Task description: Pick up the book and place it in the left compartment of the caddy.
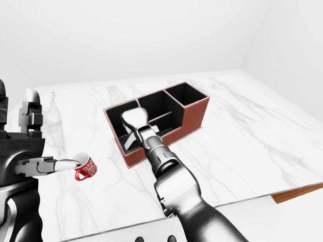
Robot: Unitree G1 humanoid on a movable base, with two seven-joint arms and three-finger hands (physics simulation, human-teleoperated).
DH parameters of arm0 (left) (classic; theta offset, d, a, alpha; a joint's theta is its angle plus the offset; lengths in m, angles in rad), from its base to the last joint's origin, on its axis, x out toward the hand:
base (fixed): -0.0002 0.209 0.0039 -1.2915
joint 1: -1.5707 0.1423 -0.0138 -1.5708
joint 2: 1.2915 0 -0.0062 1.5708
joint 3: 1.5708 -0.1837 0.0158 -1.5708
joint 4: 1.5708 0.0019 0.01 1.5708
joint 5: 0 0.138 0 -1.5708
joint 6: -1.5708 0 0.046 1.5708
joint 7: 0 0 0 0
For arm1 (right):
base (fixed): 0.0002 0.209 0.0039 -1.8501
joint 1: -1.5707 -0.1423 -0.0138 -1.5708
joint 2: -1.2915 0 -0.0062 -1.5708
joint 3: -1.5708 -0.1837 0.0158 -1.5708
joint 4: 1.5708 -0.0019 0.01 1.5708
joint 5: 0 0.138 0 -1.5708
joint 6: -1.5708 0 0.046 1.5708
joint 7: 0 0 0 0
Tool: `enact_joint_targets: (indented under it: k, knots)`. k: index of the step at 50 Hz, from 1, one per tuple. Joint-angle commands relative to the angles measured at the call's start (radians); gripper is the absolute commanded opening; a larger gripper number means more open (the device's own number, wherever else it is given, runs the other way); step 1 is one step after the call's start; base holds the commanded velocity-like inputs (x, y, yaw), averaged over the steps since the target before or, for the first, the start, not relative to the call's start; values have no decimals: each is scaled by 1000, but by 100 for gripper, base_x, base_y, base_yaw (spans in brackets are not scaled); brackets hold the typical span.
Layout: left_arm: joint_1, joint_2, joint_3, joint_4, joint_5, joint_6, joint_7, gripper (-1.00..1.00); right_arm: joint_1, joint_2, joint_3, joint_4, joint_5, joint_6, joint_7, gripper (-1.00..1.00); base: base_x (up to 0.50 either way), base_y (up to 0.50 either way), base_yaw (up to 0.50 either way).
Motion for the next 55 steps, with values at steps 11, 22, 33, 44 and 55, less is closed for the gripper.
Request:
enact_joint_targets:
  k: [11, 22, 33, 44, 55]
  knots:
    - [6, 0, 1, 13, -3, 0, -7, 100, -2, 6, -14, -8, -42, 9, -39, -100, 0, 0, 0]
    - [4, 0, 5, 10, -8, 0, -8, 100, 1, 7, -15, -5, -53, 15, -40, -100, 0, 0, 0]
    - [7, 1, 9, -5, -19, 0, -5, 100, 2, 9, -14, -5, -64, 15, -40, -29, 0, 0, 0]
    - [8, 0, 11, -6, -21, 0, -7, 100, 3, 10, -14, -4, -73, 16, -40, 51, 0, 0, 0]
    - [0, 5, 15, -4, -27, 0, -4, 100, -11, 3, -17, -9, -71, 11, -34, 32, 0, 0, 0]
